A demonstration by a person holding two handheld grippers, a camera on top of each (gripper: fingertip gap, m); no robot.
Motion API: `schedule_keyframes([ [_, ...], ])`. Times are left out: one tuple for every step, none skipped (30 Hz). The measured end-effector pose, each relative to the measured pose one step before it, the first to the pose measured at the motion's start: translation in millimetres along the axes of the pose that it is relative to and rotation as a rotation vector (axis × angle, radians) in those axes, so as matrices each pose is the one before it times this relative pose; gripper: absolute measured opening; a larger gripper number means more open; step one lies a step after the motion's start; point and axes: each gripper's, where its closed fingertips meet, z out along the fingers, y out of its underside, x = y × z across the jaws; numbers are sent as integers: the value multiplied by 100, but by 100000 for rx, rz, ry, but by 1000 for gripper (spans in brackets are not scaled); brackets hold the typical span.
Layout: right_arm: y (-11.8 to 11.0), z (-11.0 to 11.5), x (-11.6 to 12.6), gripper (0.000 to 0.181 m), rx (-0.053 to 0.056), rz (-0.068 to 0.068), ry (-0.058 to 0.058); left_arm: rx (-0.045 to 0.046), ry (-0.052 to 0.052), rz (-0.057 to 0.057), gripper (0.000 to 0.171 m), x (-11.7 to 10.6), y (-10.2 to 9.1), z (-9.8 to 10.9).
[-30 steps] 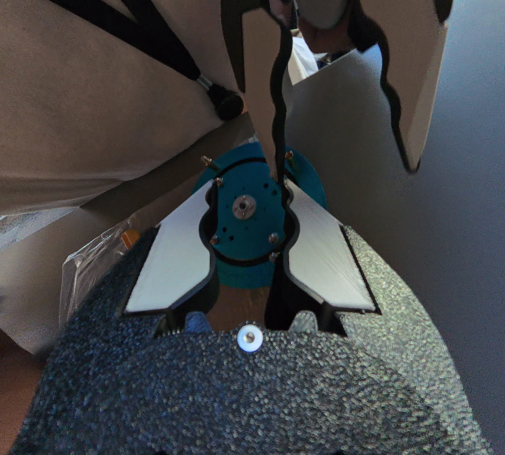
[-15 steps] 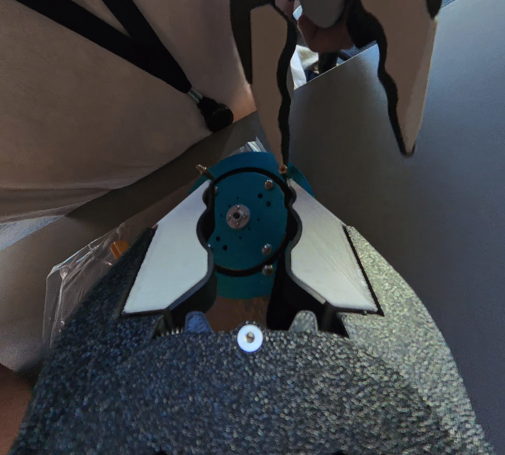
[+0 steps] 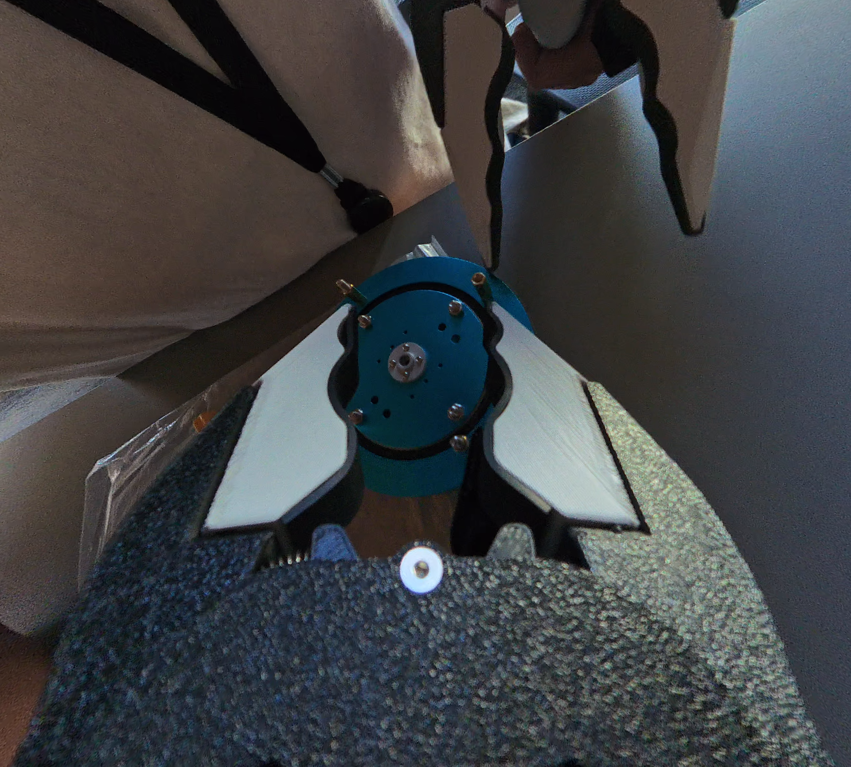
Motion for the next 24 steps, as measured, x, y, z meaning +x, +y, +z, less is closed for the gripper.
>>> schedule_keyframes([
  [-62, -274, 75, 55, 715, -1113, 1251, -461, -927, -233, 73, -282, 223, -265],
  [-138, -53, 136, 56, 296, -1448, 1225, 223, -150, -140, 73, -78, 28, -80],
  [-219, 188, 174, 58, 48, -1276, 764, 888, 853, -230, 73, 164, -204, 121],
  [-239, 420, -65, 58, -248, -526, -1248, 1380, 2363, -161, 73, 517, -402, 240],
  [-117, 569, -150, 59, -1073, 33, -2075, 1464, 2645, 415, 73, 643, -501, 306],
  [45, 577, 41, 60, -1791, 54, -831, 1233, 1125, 1232, 73, 468, -482, 325],
  [116, 483, 47, 61, -1575, 94, -437, 549, 457, 1558, 73, 309, -293, 306],
  [86, 299, -90, 59, -689, 318, -924, -510, -163, 1073, 73, 82, -11, 274],
  [-12, 56, -155, 58, 608, 603, -756, 2, -250, 358, 74, -78, 48, 96],
  [91, -162, -76, 59, 548, 975, 216, -656, -987, -534, 73, -339, 243, -91],
  [285, -362, -16, 59, -333, 1168, 851, -1937, -1058, -273, 74, -428, 537, -208],
  [321, -483, -42, 56, -140, 899, 877, -518, -1071, -768, 74, -451, 366, -389],
  [199, -483, -156, 52, 641, 539, 187, -199, -1724, -1126, 73, -552, 297, -449],
  [-17, -413, 41, 53, 1539, -33, 1338, -468, -1409, -871, 73, -466, 298, -383],
  [-158, -283, 207, 53, 1466, -585, 1864, 209, 252, -1073, 73, -126, 85, -258],
  [-198, -76, 192, 55, 860, -638, 1222, 1521, 1999, -1540, 73, 263, -279, -119],
  [-173, 153, 137, 58, -64, -437, 300, 2226, 2553, -993, 73, 521, -535, 58],
  [-192, 373, -41, 59, -407, -406, -1111, 1800, 2133, 427, 73, 601, -549, 276],
  [-203, 486, -185, 59, -439, -510, -1943, 577, 1484, 1896, 74, 547, -353, 463],
  [-135, 494, -180, 59, -497, -329, -1802, -83, -140, 2532, 74, 233, -191, 531],
  [40, 378, -139, 59, -861, 201, -1337, -184, -996, 1946, 73, -50, -85, 476],
  [198, 214, -61, 59, -920, 715, -554, -644, 218, 556, 74, -52, 105, 373],
  [123, -27, 54, 59, 414, 794, 493, -728, 377, -227, 75, -172, 215, 200],
  [123, -240, 4, 60, 890, 1030, 525, 30, 51, -755, 79, -289, 185, -79],
])
